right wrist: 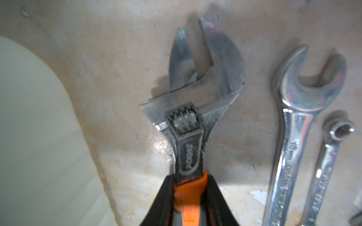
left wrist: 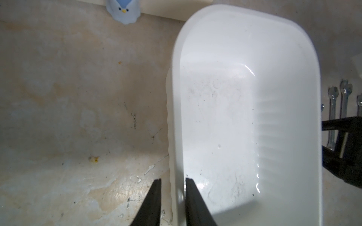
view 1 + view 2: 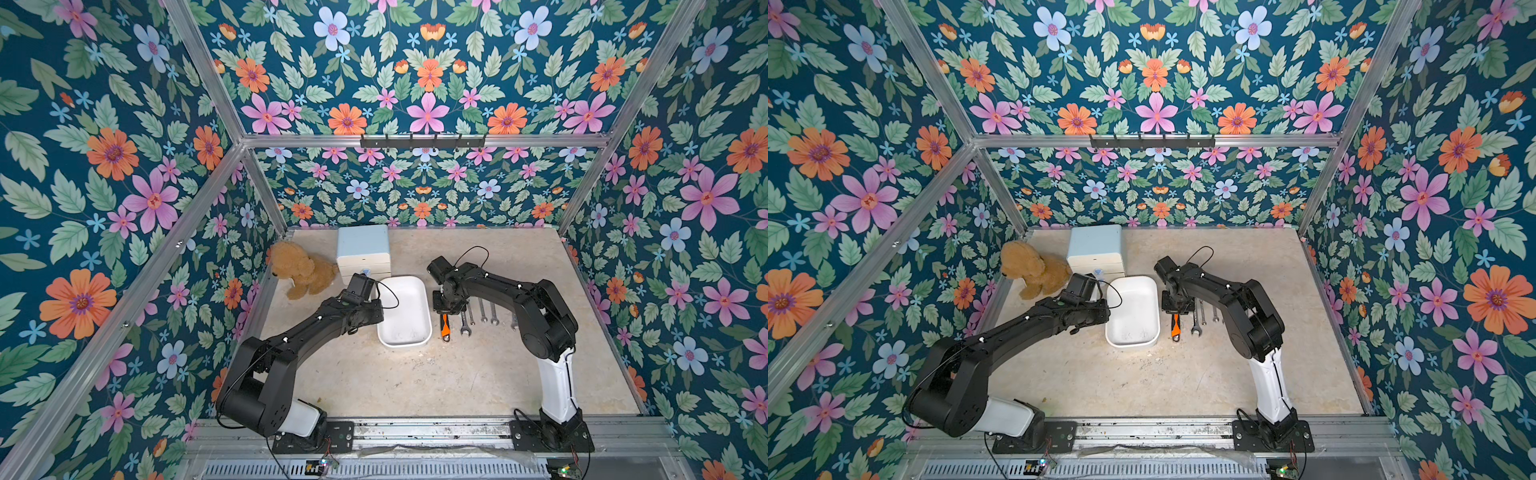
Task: Take out the wrench from the storage box
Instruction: Place the wrench at the center of the board.
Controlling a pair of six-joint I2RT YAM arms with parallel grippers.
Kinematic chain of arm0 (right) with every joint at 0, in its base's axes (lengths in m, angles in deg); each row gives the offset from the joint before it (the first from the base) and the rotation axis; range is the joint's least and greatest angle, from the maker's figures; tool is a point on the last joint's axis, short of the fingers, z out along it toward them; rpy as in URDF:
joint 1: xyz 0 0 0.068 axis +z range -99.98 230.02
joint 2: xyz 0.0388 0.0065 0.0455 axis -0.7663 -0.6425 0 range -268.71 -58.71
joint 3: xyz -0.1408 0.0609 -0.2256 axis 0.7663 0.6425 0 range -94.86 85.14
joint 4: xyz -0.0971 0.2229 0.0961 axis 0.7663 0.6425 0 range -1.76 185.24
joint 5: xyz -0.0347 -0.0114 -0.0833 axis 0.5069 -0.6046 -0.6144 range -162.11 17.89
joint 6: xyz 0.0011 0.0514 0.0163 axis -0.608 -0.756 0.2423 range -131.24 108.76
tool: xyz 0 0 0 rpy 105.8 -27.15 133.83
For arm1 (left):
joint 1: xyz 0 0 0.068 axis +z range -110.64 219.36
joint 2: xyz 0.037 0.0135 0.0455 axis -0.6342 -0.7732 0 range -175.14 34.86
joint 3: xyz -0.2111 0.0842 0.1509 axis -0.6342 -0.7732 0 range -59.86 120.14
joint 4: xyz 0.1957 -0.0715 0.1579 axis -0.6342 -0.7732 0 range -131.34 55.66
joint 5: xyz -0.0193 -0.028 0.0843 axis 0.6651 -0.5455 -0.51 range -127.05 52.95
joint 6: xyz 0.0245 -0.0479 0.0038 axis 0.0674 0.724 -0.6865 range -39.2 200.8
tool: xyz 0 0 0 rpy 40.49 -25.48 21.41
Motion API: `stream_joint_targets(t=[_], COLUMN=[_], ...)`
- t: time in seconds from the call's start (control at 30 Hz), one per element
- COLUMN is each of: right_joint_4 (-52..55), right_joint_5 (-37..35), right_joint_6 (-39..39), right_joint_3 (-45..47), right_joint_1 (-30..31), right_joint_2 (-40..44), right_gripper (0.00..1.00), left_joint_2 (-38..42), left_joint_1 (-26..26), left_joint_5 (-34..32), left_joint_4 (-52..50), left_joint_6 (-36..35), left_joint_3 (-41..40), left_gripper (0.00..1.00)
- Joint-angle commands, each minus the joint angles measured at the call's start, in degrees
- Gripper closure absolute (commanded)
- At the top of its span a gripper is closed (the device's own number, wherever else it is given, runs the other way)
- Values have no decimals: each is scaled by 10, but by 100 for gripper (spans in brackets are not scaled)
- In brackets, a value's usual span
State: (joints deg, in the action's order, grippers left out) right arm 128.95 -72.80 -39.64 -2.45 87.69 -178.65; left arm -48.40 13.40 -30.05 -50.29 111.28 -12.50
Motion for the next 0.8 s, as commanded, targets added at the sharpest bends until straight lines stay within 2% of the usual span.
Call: stream_joint_targets(t=[0.0, 0.43, 0.77], right_joint_4=[-8, 2, 20], right_joint_5=[7, 4, -10], right_joint_6=[-4, -5, 0], right_joint_3=[-6, -14, -22], right_joint_1=[4, 7, 7], right_joint_2=[-5, -6, -1], right_gripper=[82, 81, 69], left_joint_2=[2, 2, 9], left_joint_1=[1, 1, 1], left_joint_5=[-7, -6, -6], left_joint_4=[6, 13, 15], left_joint_6=[1, 3, 6], left_joint_3=[-2, -4, -3], left_gripper=[73, 72, 72])
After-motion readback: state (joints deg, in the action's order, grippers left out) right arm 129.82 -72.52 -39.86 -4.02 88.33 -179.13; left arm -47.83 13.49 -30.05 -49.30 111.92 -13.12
